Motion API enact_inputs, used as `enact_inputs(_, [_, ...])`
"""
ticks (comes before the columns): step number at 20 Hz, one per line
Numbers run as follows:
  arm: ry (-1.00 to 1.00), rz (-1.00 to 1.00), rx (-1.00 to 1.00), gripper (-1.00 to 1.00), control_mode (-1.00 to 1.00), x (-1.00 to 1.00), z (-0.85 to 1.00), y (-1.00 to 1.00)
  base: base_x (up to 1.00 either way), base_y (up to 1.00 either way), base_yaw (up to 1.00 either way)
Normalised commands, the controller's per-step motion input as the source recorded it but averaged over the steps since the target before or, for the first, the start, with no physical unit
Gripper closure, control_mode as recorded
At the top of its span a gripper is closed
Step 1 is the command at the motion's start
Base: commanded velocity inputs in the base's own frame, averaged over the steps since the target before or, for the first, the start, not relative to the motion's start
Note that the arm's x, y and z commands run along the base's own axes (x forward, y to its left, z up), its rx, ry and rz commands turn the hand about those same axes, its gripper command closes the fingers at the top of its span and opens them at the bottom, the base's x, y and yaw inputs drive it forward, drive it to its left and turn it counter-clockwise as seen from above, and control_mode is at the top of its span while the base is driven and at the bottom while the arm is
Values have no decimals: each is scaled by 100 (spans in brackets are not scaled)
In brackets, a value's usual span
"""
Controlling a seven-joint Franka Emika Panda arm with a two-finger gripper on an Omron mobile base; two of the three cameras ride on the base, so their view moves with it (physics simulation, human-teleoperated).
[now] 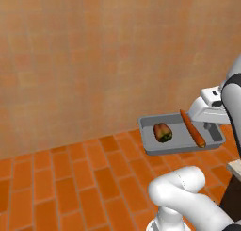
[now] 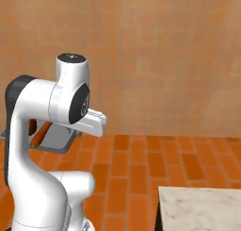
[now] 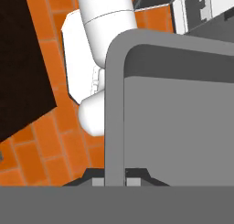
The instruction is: Take the meat container that has the fish and place it on the second highest rack of the freezer. Then take the vegetable container that has the carrot and bell pepper and place it on the highest rack of the freezer.
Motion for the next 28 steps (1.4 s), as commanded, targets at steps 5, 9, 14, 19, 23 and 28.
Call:
enact_inputs(5, [0,0,0,100,100,0,0,0,87,0,4])
enact_inputs(9, [0,0,0,100,100,0,0,0,30,22,20])
enact_inputs(14, [0,0,0,100,100,0,0,0,6,10,46])
enact_inputs(19, [0,0,0,100,100,0,0,0,0,-6,62])
enact_inputs(23, [0,0,0,100,100,0,0,0,0,0,69])
enact_inputs(28, [0,0,0,100,100,0,0,0,0,0,67])
